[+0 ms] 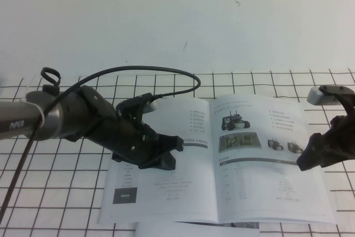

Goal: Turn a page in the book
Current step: Open the closed book

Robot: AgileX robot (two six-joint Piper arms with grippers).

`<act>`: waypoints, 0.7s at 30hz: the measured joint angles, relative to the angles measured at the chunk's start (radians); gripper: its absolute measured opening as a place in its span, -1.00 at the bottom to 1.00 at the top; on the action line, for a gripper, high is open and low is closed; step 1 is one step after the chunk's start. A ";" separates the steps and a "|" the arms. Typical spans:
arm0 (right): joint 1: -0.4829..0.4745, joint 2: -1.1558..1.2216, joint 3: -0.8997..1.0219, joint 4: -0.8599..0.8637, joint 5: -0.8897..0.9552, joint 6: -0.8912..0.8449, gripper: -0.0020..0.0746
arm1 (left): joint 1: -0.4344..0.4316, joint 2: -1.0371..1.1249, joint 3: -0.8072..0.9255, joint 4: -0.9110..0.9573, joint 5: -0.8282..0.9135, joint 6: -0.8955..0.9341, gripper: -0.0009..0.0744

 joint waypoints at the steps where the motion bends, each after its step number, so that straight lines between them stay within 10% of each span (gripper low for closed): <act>1: 0.000 0.000 -0.004 -0.009 0.000 0.012 0.32 | 0.000 0.005 0.000 0.000 -0.001 0.000 -0.98; 21: 0.000 0.066 -0.012 0.041 0.012 0.012 0.32 | 0.000 0.025 -0.002 0.007 -0.011 0.000 -0.98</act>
